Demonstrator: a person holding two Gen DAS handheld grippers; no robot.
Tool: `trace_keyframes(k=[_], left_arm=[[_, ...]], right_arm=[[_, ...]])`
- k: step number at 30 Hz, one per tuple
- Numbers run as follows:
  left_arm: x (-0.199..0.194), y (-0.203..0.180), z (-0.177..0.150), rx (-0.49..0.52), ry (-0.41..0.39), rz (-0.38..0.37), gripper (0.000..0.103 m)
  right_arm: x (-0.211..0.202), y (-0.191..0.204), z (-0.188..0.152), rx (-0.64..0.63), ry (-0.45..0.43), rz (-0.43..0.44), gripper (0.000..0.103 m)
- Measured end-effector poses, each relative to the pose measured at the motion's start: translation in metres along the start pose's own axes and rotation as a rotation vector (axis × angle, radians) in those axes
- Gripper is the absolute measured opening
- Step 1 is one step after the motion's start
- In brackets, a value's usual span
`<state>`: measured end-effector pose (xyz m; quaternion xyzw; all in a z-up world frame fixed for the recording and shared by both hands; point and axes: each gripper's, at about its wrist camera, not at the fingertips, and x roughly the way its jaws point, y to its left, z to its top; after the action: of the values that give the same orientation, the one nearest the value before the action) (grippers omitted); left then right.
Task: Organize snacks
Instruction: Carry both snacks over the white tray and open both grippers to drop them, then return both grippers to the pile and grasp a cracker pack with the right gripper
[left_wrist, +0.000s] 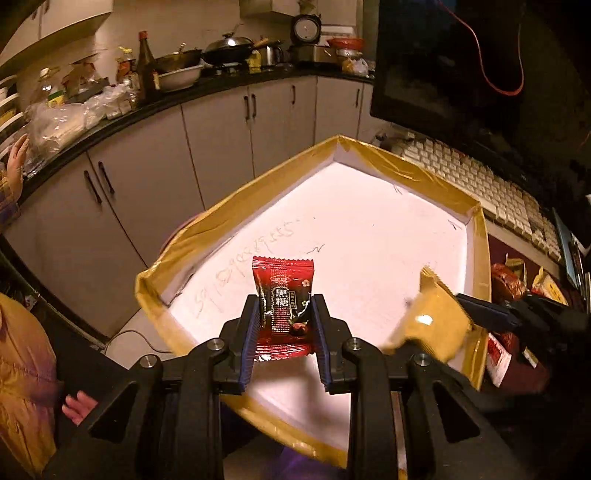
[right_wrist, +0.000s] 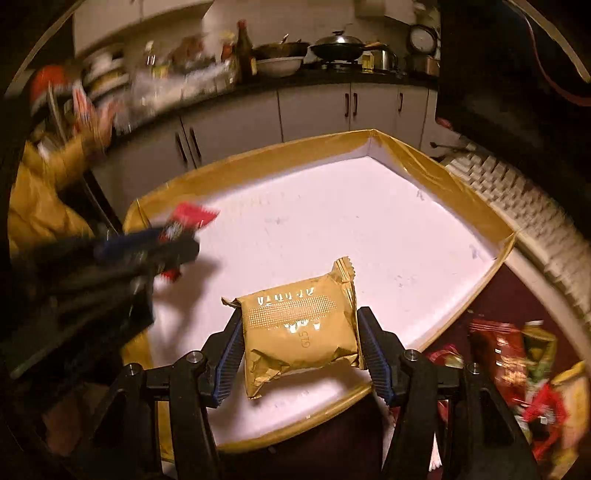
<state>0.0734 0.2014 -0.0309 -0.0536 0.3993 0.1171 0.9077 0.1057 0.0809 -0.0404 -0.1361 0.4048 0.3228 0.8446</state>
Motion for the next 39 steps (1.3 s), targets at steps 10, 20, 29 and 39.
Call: trace_keyframes(k=[10, 20, 29, 39], left_arm=[[0.022, -0.013, -0.005, 0.049, 0.103, 0.014, 0.026], [-0.013, -0.02, -0.007, 0.017, -0.023, 0.043, 0.076], [-0.054, -0.072, -0.017, 0.119, -0.077, 0.024, 0.078], [-0.074, -0.132, -0.031, 0.222, -0.057, -0.225, 0.077]], right_arm=[[-0.009, -0.005, -0.012, -0.038, 0.022, 0.031, 0.065], [-0.047, -0.013, -0.033, 0.037, -0.127, -0.009, 0.079], [-0.12, -0.076, -0.087, 0.287, -0.281, 0.111, 0.085], [-0.165, -0.137, -0.152, 0.502, -0.305, 0.068, 0.084]])
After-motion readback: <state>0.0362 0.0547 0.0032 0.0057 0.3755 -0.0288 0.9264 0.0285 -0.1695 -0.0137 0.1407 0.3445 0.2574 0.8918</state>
